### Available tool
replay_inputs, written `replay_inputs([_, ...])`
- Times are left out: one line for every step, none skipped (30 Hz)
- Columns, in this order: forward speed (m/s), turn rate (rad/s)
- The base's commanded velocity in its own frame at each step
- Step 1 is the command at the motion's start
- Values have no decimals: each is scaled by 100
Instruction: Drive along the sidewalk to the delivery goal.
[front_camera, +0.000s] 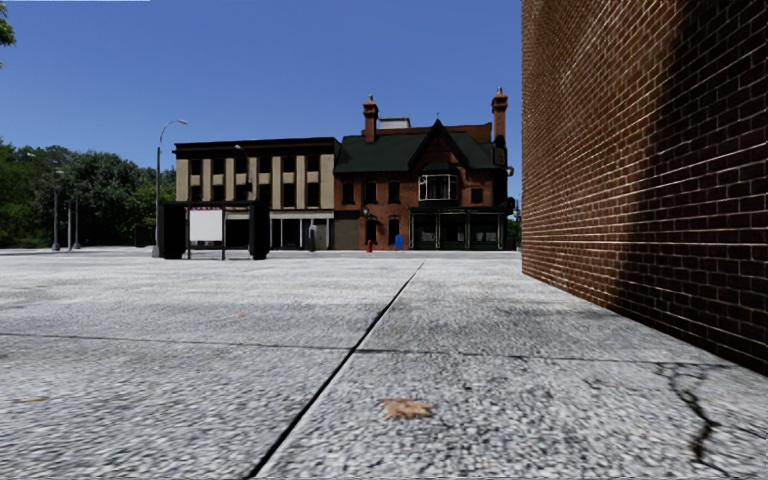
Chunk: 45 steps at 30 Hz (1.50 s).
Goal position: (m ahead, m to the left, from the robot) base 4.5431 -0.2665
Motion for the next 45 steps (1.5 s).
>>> replay_inputs([200,85])
replay_inputs([200,85])
replay_inputs([200,41])
replay_inputs([200,0])
replay_inputs([200,0])
replay_inputs([200,0])
replay_inputs([200,0])
replay_inputs([200,0])
replay_inputs([200,0])
replay_inputs([200,0])
replay_inputs([200,0])
replay_inputs([200,0])
replay_inputs([200,0])
replay_inputs([200,0])
replay_inputs([200,0])
replay_inputs([200,0])
replay_inputs([200,0])
replay_inputs([200,0])
replay_inputs([200,0])
replay_inputs([200,0])
replay_inputs([200,0])
replay_inputs([200,0])
replay_inputs([200,0])
replay_inputs([200,0])
replay_inputs([200,0])
replay_inputs([200,0])
replay_inputs([200,0])
replay_inputs([200,0])
replay_inputs([200,0])
replay_inputs([200,0])
replay_inputs([200,0])
replay_inputs([200,0])
replay_inputs([200,0])
replay_inputs([200,0])
replay_inputs([200,0])
replay_inputs([200,0])
replay_inputs([200,-32])
replay_inputs([200,-55])
replay_inputs([200,-86])
replay_inputs([200,-86])
replay_inputs([200,-88])
replay_inputs([200,-5])
replay_inputs([200,0])
replay_inputs([200,0])
replay_inputs([200,0])
